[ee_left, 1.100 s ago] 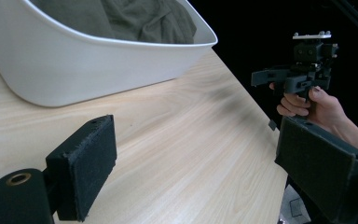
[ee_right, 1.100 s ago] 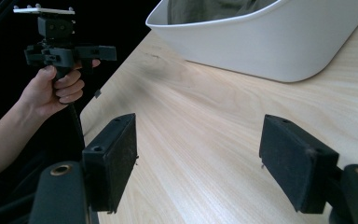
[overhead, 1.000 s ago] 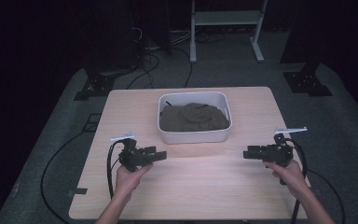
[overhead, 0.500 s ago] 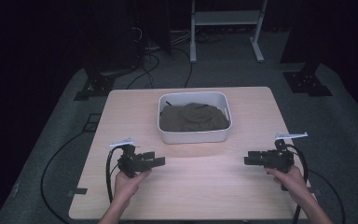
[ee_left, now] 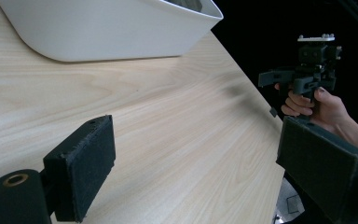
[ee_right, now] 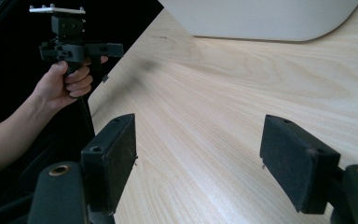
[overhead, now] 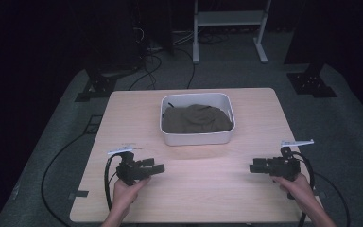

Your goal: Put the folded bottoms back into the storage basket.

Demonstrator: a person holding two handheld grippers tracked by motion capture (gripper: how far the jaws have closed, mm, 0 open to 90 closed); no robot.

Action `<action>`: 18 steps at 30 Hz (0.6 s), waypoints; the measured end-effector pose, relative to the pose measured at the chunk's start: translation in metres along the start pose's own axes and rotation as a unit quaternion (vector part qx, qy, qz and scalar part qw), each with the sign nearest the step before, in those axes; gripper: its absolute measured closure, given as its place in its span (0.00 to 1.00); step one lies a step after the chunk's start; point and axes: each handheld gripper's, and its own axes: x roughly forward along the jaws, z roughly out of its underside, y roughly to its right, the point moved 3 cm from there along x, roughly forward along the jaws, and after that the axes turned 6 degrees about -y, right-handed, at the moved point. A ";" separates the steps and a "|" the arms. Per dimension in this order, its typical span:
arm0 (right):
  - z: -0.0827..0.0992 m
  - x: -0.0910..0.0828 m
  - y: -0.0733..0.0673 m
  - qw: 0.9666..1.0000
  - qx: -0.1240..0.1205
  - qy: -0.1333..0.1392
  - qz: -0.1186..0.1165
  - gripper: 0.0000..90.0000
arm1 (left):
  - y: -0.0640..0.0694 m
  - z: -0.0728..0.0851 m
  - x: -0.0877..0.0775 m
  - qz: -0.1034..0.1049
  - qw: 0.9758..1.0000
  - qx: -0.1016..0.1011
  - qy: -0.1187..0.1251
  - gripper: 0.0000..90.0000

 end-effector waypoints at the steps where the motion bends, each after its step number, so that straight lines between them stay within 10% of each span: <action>1: 0.001 0.000 0.000 1.000 0.001 0.002 -0.001 0.29 | 0.000 0.001 -0.001 0.001 1.000 -0.003 0.001 0.12; 18: 0.027 -0.003 -0.002 1.000 0.004 -0.002 0.009 0.29 | 0.002 0.020 -0.007 0.005 1.000 -0.010 0.008 0.12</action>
